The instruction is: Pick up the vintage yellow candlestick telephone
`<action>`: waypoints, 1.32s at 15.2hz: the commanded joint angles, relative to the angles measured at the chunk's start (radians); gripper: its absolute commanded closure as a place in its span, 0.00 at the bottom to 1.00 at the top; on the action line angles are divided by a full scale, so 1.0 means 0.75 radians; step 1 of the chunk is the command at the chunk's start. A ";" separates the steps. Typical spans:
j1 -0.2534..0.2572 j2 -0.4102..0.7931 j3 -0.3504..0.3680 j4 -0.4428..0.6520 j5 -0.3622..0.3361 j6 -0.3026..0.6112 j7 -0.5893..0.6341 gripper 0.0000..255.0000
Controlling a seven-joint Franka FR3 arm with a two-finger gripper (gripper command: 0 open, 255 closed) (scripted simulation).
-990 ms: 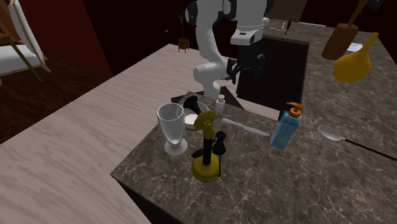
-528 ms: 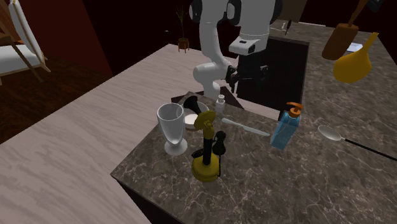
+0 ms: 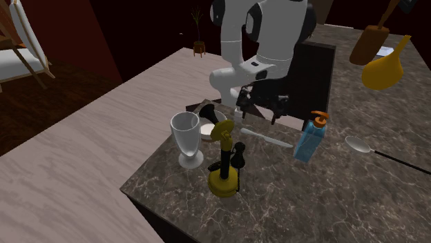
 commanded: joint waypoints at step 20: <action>-0.090 0.320 -0.062 0.169 -0.047 0.083 0.224 1.00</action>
